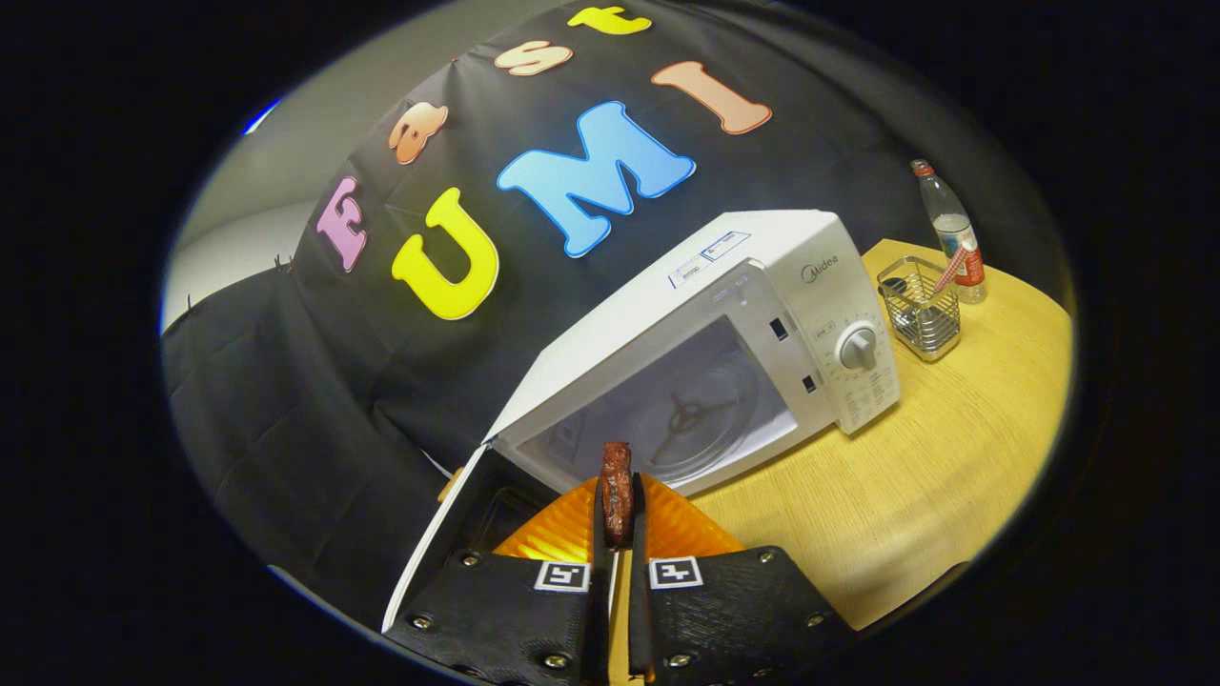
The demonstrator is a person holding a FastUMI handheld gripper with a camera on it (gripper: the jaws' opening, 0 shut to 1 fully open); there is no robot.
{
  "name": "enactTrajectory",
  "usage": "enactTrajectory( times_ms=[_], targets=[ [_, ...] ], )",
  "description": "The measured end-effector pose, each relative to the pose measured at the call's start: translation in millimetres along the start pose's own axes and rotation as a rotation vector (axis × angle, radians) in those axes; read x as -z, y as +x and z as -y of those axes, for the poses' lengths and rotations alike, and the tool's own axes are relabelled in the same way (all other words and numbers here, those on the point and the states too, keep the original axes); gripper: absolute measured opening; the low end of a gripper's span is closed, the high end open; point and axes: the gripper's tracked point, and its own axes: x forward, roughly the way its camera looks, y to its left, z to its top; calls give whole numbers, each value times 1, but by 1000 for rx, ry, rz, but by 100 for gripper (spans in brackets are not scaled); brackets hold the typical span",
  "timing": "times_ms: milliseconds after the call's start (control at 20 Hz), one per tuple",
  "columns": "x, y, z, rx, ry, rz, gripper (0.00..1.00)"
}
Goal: Open the microwave, put the food inside, and close the microwave door.
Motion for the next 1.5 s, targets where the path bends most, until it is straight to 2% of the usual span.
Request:
enactTrajectory(
  times_ms=[450,700,1300,1450,1500],
  targets=[
    [2,81,22,33,17,21,8],
    [7,116,34,49,-21,10,8],
    [13,159,63,87,-41,-22,10],
    [10,163,83,169,-160,-26,21],
    [6,163,85,188,-203,-19,32]
  ],
)
